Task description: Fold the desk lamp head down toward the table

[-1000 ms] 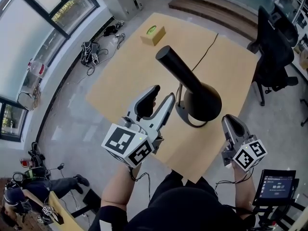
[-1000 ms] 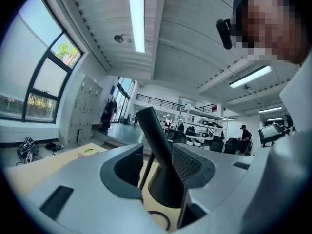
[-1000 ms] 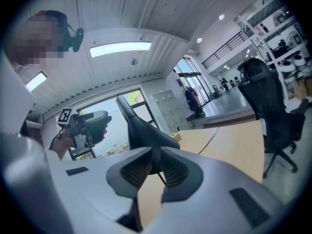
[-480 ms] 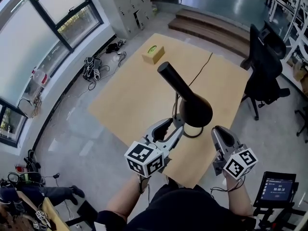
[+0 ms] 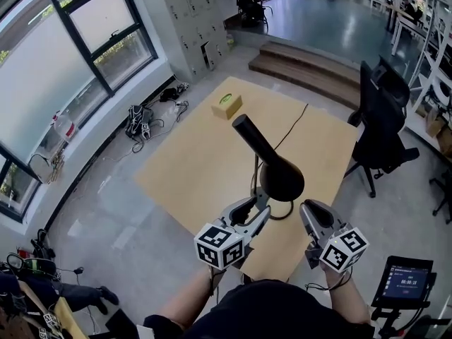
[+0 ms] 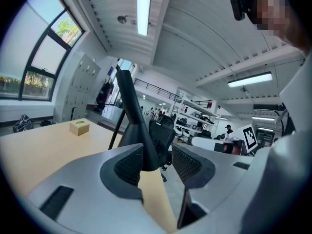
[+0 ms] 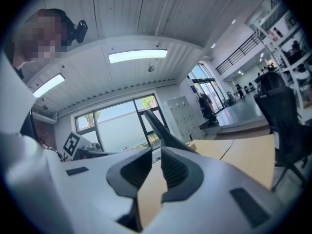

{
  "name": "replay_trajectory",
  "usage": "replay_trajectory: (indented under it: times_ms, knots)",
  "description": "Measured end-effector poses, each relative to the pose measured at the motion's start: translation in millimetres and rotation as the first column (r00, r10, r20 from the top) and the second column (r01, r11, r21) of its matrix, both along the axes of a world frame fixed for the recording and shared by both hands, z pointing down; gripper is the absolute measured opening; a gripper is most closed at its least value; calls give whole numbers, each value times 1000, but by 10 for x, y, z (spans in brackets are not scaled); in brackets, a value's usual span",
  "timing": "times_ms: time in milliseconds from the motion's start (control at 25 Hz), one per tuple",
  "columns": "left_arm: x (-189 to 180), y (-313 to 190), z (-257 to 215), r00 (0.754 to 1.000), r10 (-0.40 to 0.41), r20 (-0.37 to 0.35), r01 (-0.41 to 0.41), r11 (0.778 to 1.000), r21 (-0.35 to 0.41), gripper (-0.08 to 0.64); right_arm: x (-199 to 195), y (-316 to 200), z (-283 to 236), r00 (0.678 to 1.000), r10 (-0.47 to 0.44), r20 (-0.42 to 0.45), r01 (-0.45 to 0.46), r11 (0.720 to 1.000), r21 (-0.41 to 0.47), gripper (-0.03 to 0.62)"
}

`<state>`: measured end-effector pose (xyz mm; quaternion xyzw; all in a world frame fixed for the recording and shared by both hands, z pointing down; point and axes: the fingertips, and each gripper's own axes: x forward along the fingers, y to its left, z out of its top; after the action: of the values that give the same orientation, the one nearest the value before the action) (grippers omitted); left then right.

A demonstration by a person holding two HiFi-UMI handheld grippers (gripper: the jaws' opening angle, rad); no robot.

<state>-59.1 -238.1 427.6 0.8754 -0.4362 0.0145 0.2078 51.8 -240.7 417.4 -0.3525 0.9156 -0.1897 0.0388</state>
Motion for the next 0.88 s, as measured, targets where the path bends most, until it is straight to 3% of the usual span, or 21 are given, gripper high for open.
replay_trajectory:
  times_ms: [280, 880]
  knots:
    - [-17, 133, 384, 1000, -21, -20, 19, 996, -85, 190, 58, 30, 24, 1000, 3, -30, -3, 1000, 12, 52]
    - [-183, 127, 390, 998, -53, -40, 49, 994, -95, 190, 29, 52, -13, 999, 11, -48, -10, 1000, 18, 52]
